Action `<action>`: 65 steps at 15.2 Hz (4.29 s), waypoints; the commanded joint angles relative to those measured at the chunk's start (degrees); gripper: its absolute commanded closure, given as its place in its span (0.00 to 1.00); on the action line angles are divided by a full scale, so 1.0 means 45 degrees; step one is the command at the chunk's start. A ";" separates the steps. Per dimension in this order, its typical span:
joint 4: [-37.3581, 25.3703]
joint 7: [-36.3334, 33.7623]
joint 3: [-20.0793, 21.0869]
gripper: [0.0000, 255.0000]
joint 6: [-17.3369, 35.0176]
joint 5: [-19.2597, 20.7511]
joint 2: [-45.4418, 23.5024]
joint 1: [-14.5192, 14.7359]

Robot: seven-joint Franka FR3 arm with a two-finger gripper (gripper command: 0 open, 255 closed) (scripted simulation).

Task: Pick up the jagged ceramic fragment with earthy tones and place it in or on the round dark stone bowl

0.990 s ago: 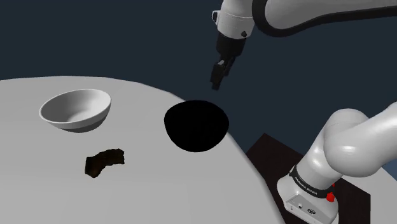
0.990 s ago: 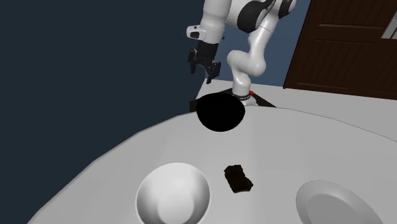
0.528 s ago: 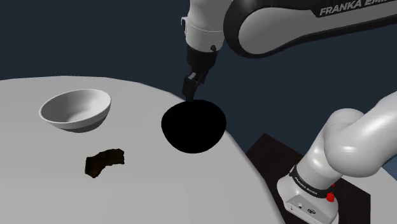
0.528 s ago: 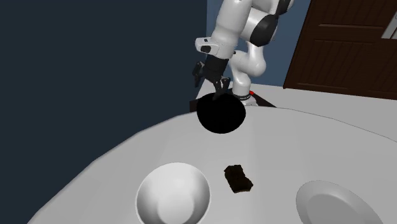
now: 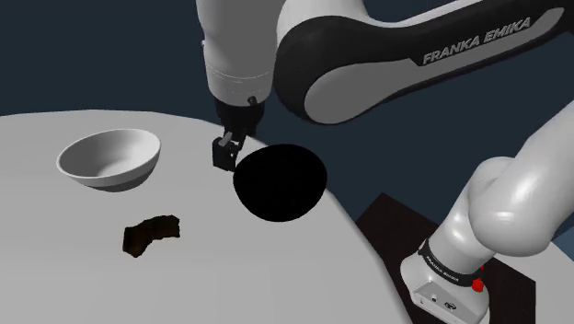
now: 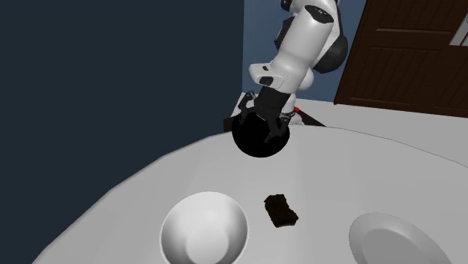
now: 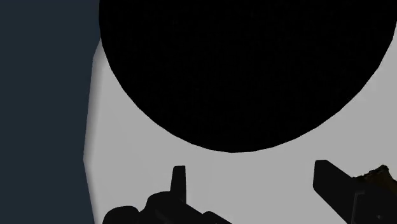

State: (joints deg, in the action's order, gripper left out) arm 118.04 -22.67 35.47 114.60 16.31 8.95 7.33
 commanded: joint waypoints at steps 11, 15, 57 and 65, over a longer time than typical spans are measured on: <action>-0.4620 -0.3716 0.1399 0.00 -0.1666 0.5468 -0.5956 0.2392; -0.4298 -0.3857 0.1233 0.00 -0.1166 0.5711 -0.6171 0.2297; -0.4139 0.4507 0.2974 1.00 0.2080 0.3149 -0.8335 -0.0342; -0.4138 0.4508 0.2975 1.00 0.2080 0.3148 -0.8335 -0.0343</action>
State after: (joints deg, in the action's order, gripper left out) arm 99.43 -2.39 48.85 123.95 30.48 -28.56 5.79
